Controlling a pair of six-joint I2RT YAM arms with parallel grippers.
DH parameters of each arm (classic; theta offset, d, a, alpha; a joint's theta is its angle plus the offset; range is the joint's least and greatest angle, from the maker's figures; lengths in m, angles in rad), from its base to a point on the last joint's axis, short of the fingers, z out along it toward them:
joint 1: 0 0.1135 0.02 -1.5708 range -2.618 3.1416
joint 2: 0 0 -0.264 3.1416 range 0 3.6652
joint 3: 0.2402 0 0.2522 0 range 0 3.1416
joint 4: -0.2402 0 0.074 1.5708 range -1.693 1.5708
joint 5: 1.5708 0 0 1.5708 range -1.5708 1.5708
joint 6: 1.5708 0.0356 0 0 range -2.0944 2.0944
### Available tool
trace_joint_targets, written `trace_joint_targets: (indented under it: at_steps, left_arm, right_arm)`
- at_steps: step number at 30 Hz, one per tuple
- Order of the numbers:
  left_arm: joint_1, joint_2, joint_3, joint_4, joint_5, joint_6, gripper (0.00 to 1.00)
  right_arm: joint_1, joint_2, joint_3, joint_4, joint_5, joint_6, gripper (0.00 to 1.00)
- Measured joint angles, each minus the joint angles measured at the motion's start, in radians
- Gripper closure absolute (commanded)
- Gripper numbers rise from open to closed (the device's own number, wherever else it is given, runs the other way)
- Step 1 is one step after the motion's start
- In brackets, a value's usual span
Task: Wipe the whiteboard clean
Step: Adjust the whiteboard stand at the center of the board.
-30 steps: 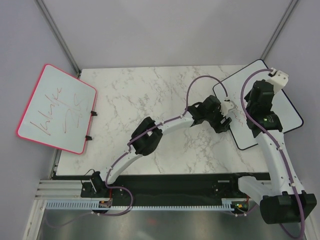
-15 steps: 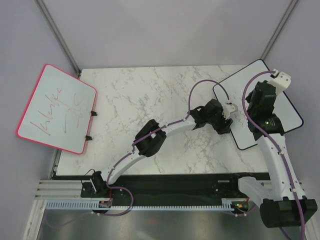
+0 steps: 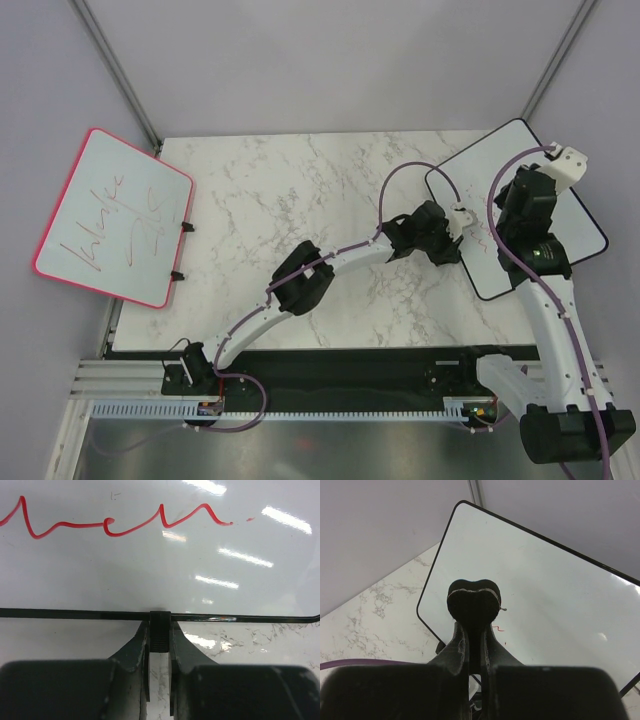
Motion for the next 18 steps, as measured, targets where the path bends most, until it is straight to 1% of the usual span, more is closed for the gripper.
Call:
trace_joint_targets:
  at_steps: [8,14,18]
  left_arm:
    - [-0.007,0.002,0.002,-0.002,-0.018,-0.013,0.98]
    - [-0.03,-0.003,-0.005,-0.003,-0.072,-0.059,0.98]
    - [-0.055,-0.03,-0.053,0.014,-0.126,-0.083,0.98]
  right_arm:
    - [0.0,-0.063,-0.016,-0.005,0.0,0.0,1.0]
    - [0.0,-0.08,-0.016,-0.021,0.0,0.0,1.0]
    - [0.0,-0.089,-0.021,-0.037,-0.009,0.0,1.0]
